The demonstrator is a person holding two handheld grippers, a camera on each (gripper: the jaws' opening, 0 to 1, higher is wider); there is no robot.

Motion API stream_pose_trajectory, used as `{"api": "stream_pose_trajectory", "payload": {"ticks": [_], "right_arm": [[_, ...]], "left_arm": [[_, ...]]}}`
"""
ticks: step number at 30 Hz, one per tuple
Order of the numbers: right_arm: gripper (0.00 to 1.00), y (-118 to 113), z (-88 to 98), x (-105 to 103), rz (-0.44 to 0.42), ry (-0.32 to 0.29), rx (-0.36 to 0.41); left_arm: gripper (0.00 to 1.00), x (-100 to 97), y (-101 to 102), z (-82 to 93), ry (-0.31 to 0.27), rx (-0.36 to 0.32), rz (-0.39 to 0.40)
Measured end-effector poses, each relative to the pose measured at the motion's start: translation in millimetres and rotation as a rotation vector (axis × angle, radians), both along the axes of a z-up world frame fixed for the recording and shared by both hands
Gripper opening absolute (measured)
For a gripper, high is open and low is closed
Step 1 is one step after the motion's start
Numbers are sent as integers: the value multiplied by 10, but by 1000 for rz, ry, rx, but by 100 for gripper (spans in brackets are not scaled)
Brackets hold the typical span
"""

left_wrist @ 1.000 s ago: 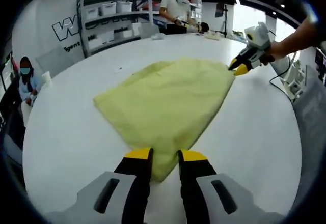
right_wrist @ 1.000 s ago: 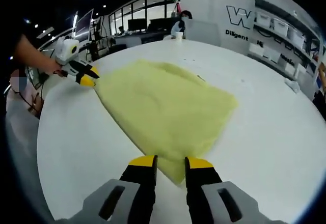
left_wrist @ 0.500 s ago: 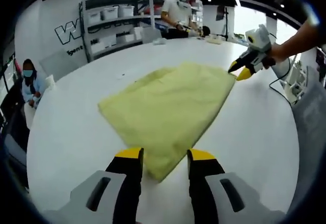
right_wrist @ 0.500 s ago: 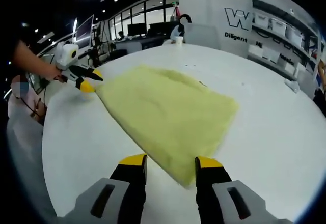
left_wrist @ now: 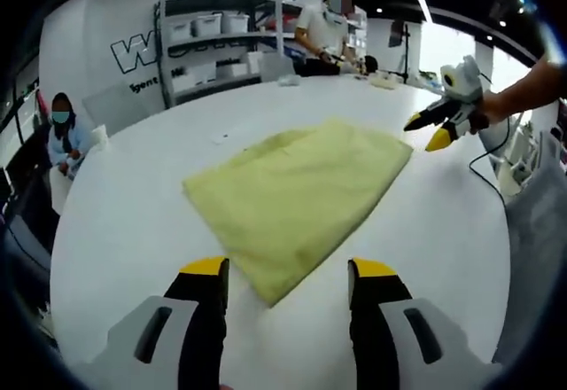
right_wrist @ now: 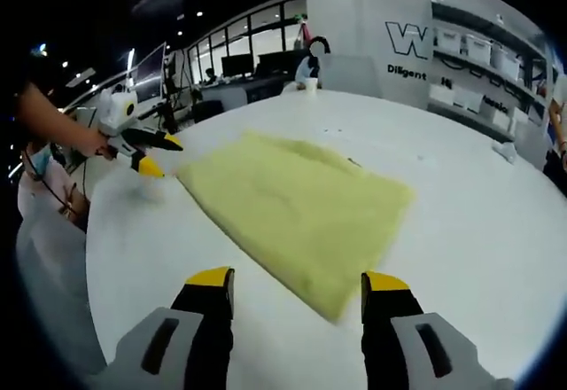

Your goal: Fold the garment on the visible template until the final outline fits inside the template.

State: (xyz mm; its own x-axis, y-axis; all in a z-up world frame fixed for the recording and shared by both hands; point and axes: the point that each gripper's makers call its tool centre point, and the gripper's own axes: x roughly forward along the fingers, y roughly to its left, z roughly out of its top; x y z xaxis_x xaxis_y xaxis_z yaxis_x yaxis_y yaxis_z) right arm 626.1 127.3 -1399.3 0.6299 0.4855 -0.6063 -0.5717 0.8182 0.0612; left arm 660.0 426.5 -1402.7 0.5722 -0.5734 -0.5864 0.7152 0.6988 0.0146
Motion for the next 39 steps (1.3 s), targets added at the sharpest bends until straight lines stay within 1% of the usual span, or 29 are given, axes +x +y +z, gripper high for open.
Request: {"api": "stream_pose_trajectory", "payload": {"ticks": [6, 12, 18, 28, 33, 39], "right_arm": [[62, -22, 60, -68, -9, -10, 8], [65, -18, 100, -151, -16, -17, 15], [71, -17, 149, -230, -25, -23, 27], [73, -17, 196, -370, -34, -27, 32], [75, -22, 209, -454, -38, -30, 37], [77, -29, 219, -507, -44, -32, 41]], "left_arm": [[64, -83, 65, 25, 5, -1, 23], [69, -162, 115, 59, 16, -21, 66], [76, -243, 155, 87, 12, -28, 88], [77, -375, 205, 149, 13, -36, 105], [79, -449, 225, 149, 14, -41, 115], [80, -527, 213, 142, 17, -41, 113]]}}
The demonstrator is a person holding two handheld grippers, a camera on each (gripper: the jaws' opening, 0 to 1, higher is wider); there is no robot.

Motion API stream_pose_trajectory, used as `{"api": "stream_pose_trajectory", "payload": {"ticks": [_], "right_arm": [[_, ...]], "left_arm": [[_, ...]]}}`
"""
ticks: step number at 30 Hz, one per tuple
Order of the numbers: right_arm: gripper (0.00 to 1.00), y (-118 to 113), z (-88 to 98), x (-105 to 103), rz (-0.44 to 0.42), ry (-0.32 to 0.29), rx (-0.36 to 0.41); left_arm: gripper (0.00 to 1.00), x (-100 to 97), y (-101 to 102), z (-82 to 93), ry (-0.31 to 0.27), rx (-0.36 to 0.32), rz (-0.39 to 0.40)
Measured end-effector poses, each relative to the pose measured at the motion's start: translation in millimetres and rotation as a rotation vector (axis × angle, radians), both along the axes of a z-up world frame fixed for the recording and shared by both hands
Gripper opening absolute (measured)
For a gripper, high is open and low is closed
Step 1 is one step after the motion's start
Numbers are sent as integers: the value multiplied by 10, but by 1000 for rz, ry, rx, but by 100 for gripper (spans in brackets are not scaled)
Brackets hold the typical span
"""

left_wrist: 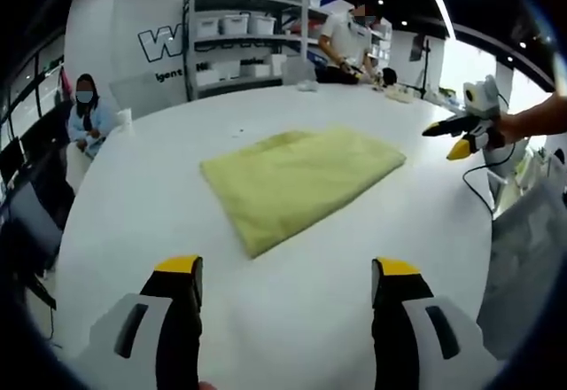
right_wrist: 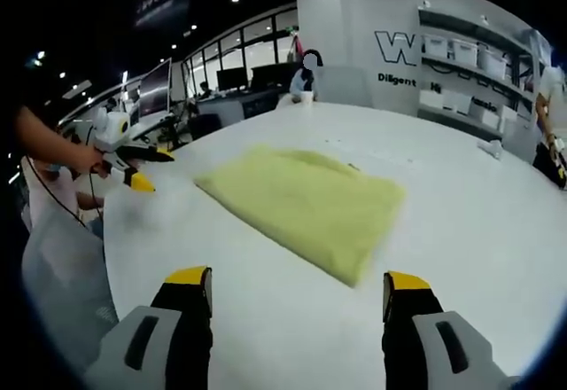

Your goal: Fold the garment on the visible template until the final outline fits inside the template.

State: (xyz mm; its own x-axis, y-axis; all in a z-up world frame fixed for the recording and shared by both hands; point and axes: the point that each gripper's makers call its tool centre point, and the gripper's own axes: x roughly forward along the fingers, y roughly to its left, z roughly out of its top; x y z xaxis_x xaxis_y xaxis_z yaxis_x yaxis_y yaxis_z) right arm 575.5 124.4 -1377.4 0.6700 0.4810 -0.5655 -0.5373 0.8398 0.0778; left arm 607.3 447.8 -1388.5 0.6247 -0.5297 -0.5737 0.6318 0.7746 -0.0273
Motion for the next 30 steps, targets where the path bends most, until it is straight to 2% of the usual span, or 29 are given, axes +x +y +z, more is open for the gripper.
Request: {"api": "stream_pose_trajectory", "payload": {"ticks": [13, 30], "right_arm": [[82, 45, 54, -114, 6, -9, 14], [88, 106, 100, -393, 30, -37, -6]], "left_arm": [[82, -163, -20, 4, 1, -3, 3], [88, -389, 32, 73, -19, 3, 11]]}}
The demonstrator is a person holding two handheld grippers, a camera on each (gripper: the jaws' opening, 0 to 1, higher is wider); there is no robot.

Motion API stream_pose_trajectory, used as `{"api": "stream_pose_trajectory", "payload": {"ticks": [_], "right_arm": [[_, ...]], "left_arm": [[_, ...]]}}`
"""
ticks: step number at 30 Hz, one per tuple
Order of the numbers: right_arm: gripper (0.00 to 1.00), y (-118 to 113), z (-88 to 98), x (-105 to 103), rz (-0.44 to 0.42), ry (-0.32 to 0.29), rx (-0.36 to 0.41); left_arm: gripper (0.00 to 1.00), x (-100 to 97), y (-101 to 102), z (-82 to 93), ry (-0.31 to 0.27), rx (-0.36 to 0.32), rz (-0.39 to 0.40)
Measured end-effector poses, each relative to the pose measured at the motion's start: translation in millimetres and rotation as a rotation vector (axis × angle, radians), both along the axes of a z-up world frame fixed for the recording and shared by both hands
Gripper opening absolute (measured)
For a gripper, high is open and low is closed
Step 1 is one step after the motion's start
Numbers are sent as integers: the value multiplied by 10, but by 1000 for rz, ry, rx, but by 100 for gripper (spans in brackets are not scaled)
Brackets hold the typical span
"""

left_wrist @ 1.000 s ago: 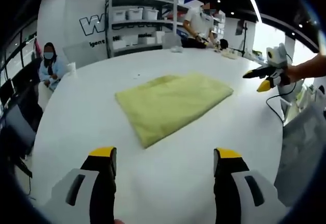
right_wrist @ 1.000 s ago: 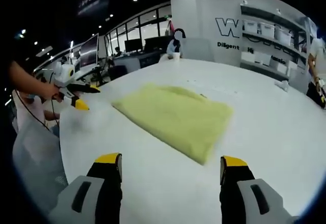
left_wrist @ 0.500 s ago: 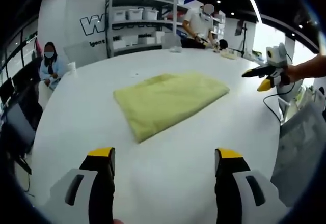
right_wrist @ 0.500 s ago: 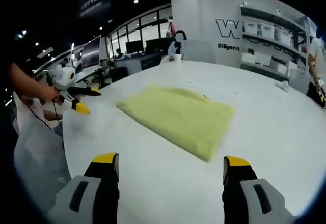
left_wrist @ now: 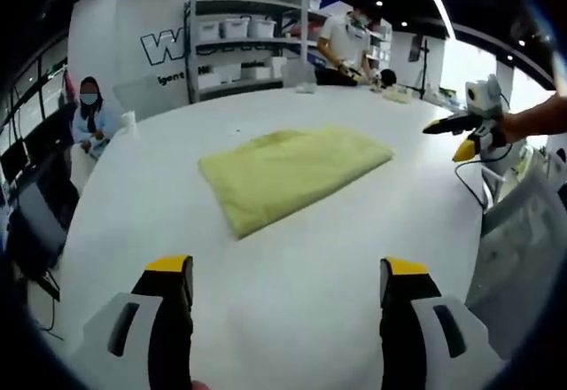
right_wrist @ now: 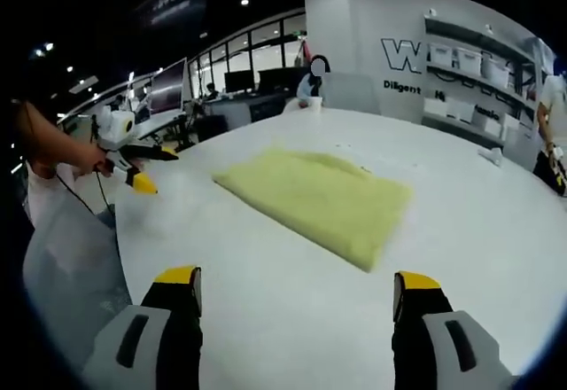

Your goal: Fold the garment on the visible template until the final outline fits inside the template.

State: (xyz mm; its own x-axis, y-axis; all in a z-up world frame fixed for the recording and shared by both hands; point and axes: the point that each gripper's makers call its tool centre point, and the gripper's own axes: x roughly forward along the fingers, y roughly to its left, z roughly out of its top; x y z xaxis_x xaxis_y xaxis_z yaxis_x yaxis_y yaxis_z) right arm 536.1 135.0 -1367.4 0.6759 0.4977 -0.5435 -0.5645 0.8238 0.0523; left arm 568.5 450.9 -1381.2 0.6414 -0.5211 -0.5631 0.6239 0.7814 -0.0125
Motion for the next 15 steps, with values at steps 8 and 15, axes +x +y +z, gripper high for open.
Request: {"api": "stream_pose_trajectory", "payload": {"ticks": [8, 15], "right_arm": [[95, -88, 55, -84, -68, -47, 2], [99, -148, -11, -247, -111, -47, 17]], "left_arm": [[96, -64, 69, 65, -30, 11, 57], [99, -234, 141, 12, -34, 13, 92]]}}
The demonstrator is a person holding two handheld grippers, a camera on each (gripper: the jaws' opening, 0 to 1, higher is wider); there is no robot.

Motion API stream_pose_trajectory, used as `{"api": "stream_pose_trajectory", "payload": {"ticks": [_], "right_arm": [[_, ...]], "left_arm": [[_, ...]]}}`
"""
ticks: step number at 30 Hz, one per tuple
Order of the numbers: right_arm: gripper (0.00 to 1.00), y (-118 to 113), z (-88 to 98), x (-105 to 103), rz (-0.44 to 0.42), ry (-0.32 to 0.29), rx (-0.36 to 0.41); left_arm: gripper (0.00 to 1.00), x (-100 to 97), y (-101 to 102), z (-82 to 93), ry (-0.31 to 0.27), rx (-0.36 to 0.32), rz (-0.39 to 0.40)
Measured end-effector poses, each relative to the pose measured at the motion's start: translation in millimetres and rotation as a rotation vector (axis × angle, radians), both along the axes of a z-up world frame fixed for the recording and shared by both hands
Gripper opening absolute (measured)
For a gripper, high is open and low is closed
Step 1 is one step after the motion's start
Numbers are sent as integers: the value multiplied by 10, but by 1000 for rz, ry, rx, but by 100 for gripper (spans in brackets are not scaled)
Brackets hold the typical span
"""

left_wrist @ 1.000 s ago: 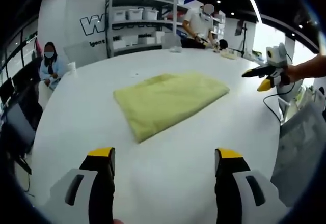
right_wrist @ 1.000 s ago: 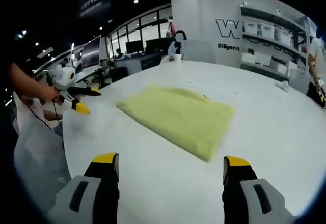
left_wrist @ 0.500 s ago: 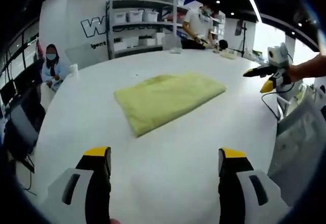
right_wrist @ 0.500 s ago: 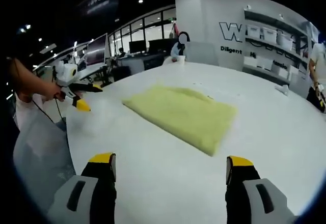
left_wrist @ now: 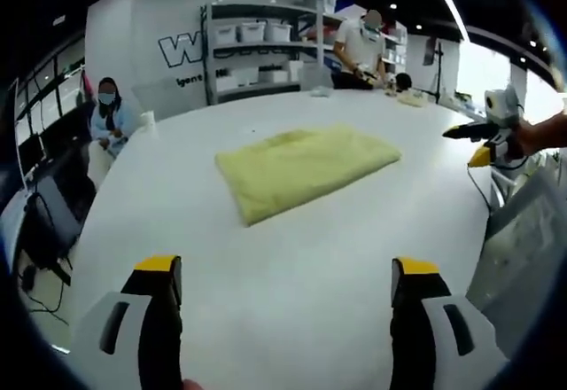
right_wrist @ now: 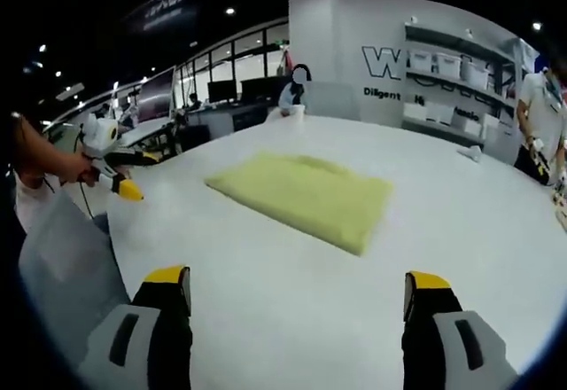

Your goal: Fold the garment on the visible template until the final outline fits inside the template.

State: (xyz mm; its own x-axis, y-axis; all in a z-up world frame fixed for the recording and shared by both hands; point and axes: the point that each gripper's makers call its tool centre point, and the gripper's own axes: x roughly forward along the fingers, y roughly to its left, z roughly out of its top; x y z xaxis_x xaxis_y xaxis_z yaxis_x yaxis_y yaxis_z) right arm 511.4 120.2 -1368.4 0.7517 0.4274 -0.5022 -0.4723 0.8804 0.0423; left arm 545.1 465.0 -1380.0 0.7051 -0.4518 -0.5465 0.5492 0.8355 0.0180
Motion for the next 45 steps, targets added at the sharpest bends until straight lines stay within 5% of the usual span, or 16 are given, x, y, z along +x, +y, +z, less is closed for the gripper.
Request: {"api": "stream_pose_trajectory", "payload": {"ticks": [10, 45], "right_arm": [[99, 85, 5, -194, 3, -28, -10], [99, 95, 27, -239, -2, -37, 14]], "left_arm": [[99, -208, -55, -31, -18, 9, -19], [99, -211, -149, 19, -35, 21, -42]]}}
